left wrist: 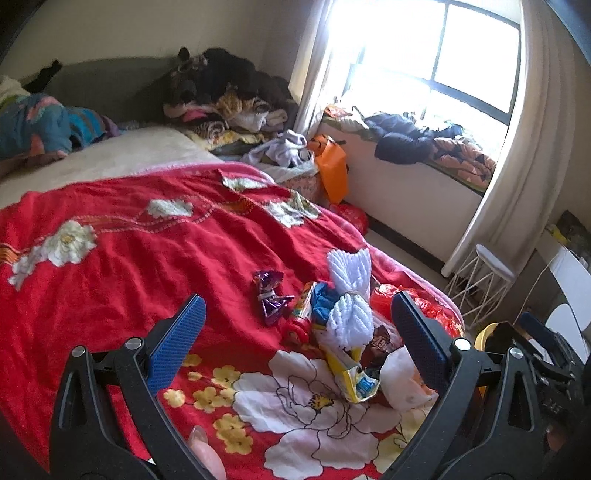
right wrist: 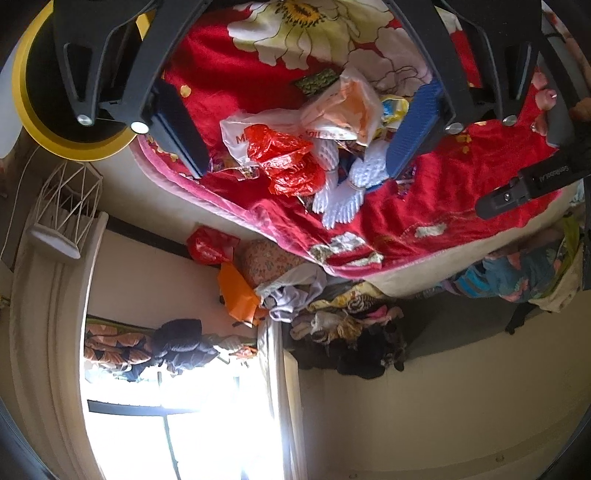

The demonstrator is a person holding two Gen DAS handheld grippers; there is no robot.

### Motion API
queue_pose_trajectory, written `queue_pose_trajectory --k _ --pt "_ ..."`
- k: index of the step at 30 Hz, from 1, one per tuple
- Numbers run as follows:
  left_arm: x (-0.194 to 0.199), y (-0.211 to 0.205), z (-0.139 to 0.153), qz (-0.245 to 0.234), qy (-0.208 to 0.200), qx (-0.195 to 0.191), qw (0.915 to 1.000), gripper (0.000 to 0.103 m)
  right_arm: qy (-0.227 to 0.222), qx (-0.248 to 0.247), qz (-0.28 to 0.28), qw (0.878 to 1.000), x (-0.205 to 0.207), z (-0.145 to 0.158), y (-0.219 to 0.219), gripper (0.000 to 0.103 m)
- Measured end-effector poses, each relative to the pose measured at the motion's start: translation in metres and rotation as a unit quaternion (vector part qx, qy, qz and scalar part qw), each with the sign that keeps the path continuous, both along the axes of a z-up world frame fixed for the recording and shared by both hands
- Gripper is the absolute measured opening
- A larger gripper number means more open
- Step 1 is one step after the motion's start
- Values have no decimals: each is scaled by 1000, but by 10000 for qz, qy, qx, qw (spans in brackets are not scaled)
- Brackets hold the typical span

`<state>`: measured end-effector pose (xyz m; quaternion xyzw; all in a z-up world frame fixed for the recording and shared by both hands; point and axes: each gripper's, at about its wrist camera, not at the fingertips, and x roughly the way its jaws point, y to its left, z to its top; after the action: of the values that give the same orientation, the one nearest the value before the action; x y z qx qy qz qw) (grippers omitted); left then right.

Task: Collect trash
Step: 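Close the left gripper on the white knotted glove while the right gripper grasps the red plastic bag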

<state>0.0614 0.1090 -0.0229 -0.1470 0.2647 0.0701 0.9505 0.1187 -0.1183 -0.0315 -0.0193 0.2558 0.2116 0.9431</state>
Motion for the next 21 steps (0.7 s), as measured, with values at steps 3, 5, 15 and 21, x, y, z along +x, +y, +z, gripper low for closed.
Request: queue_pose_trajectory --k 3,5,15,21 --pt "10 -1 -8 -169 53 -85 9998 92 125 -40 -25 9999 12 -6 0 80" --pt "15 -1 -12 -259 116 -142 9995 92 219 -75 -56 9997 20 -11 -1 79" --pt "51 -10 -39 -569 623 -362 9958 84 698 -162 -83 9974 49 -37 3 72" --pt "68 -12 -54 -711 879 -579 9919 71 1019 -155 -50 9947 63 -52 6 62"
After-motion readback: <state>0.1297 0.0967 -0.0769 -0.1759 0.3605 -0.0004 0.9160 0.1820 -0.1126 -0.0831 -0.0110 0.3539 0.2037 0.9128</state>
